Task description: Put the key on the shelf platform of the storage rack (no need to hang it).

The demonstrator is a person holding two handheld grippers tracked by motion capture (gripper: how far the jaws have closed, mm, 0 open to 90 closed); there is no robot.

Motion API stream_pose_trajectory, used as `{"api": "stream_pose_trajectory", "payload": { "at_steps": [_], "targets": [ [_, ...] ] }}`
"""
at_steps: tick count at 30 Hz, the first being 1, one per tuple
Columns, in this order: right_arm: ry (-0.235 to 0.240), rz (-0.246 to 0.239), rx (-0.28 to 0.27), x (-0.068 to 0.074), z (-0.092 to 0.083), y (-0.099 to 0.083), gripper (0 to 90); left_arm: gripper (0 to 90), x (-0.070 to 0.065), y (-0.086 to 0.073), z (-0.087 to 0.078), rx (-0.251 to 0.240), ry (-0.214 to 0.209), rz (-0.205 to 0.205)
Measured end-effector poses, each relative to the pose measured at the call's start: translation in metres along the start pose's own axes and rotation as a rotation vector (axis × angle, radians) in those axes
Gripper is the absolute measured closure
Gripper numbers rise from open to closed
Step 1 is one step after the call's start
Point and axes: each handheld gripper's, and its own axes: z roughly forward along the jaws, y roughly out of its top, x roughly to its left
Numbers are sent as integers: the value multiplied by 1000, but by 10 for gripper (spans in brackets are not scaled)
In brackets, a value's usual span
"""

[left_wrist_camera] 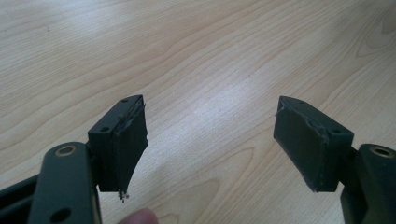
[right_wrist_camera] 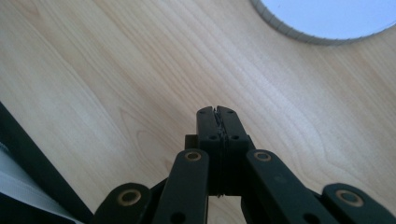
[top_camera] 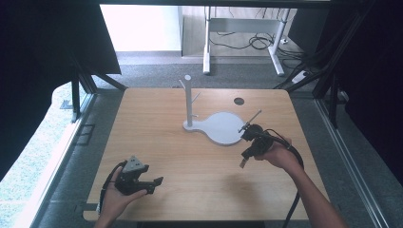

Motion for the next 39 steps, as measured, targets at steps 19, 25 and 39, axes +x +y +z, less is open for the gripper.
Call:
{"api": "stream_pose_trajectory", "payload": {
  "at_steps": [19, 25, 39],
  "targets": [
    [0, 23, -2, -15, 2, 32, 899, 260, 1, -1, 1, 3, 0, 5],
    [-18, 20, -10, -18, 2, 39, 900, 260, 1, -1, 1, 2, 1, 4],
    [-19, 54, -12, -32, 1, 58, 899, 260, 1, -1, 0, -1, 2, -1]
  ]
}}
